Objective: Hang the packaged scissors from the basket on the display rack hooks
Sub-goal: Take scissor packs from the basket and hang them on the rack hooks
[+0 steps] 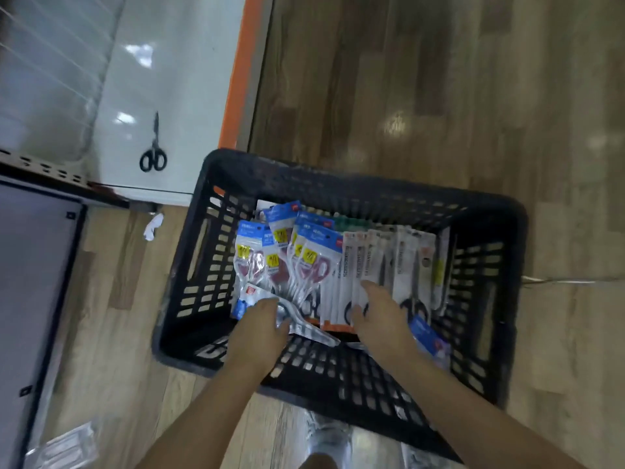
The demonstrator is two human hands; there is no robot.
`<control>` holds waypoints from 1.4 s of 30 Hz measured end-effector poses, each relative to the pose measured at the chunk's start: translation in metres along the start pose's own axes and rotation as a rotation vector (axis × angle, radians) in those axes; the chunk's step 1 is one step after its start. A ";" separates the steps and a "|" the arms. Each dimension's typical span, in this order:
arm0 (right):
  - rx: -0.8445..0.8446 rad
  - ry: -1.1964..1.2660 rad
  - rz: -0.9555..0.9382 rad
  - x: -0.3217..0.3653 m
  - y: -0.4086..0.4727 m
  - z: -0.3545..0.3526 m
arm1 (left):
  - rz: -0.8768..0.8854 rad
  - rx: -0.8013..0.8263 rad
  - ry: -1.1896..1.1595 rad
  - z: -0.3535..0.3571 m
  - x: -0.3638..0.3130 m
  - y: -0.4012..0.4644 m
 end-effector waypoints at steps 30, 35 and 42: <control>-0.184 0.436 0.268 -0.010 0.154 0.099 | -0.126 0.015 -0.723 0.077 0.038 0.171; -0.125 0.539 0.212 -0.008 0.154 0.108 | -0.259 0.006 -0.929 0.073 0.053 0.166; -0.028 0.743 0.108 -0.002 0.134 0.102 | -0.170 -0.087 -0.930 0.058 0.045 0.156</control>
Point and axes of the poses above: each hand's wrist, its own y-axis towards the middle knuckle, its own z-axis out of the palm, x = y × z, the point moved 4 cm from there along y, towards the middle knuckle, and after that the axes turned 8 degrees about -y, right-handed, at the moved point
